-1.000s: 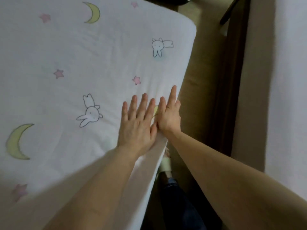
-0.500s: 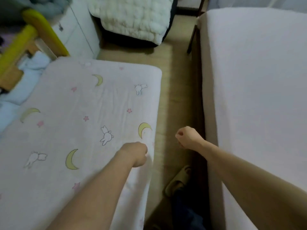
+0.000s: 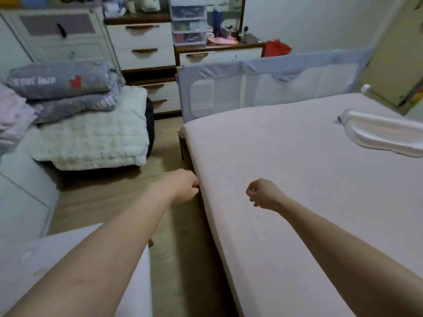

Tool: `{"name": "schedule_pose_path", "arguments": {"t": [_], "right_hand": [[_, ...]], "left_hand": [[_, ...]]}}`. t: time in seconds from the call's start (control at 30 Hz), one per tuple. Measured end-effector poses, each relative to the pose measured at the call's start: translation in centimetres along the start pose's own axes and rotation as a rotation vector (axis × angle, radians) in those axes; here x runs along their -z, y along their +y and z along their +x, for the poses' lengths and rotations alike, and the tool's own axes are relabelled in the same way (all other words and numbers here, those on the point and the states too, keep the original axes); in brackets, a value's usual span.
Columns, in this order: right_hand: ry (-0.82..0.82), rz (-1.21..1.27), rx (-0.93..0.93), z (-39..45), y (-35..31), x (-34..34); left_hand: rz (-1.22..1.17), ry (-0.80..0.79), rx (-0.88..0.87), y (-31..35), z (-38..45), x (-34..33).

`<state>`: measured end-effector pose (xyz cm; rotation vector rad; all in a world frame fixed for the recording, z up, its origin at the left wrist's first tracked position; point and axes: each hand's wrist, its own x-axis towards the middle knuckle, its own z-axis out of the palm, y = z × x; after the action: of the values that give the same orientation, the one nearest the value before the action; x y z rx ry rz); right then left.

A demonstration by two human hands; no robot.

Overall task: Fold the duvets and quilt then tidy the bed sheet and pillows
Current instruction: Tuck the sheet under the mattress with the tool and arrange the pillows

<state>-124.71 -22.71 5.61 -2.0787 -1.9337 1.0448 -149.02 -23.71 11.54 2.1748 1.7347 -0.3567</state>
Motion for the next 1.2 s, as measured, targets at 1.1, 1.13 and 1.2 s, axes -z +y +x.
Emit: {"name": "schedule_pose_path", "arguments": {"t": [1.1,1.13,1.2], "right_hand": [[0.593,0.205,-0.886,20.9,23.5,19.0],[0.605,0.201,-0.882,22.0,24.5,19.4],[0.615,0.186,-0.880,25.2,27.0,20.3]], "left_hand": [[0.548,-0.080,-0.904,33.8,49.6,12.2],[0.549,-0.081,-0.895,34.8,50.7,11.9],[0.531,-0.081,-0.880,37.3,54.0,10.8]]}}
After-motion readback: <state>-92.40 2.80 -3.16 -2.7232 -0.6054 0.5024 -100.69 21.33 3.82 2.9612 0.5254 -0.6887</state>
